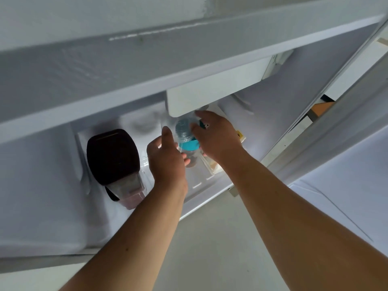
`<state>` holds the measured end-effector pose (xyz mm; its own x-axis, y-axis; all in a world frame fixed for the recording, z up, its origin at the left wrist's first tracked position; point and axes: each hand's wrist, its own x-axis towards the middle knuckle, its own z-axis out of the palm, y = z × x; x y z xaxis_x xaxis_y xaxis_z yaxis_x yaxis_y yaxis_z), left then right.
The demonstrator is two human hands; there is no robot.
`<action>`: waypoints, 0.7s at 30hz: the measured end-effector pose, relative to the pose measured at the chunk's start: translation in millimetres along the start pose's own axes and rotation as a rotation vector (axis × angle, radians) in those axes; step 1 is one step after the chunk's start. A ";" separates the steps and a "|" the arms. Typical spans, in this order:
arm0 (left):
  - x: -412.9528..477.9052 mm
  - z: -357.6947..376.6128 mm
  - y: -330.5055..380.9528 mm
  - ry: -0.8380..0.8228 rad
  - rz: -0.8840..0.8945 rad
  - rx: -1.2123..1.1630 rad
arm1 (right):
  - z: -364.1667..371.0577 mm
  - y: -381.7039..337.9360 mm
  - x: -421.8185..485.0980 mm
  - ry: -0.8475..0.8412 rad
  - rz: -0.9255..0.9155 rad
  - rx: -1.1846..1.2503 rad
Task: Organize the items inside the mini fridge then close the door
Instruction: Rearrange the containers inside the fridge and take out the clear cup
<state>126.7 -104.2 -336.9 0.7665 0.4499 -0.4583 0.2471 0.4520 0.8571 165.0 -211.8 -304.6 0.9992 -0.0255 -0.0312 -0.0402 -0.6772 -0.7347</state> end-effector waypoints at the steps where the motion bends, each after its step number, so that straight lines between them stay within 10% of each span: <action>1: 1.6 0.5 0.8 -0.009 0.026 -0.002 | -0.2 1.7 1.2 0.003 0.016 0.032; 21: -11.5 -8.9 -4.0 -0.173 0.102 -0.090 | -12.1 13.8 -28.1 0.245 0.130 0.450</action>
<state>111.6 -104.3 -337.2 0.8772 0.3613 -0.3161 0.1150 0.4812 0.8690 136.4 -229.3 -305.7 0.9551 -0.2954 -0.0213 -0.1067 -0.2760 -0.9552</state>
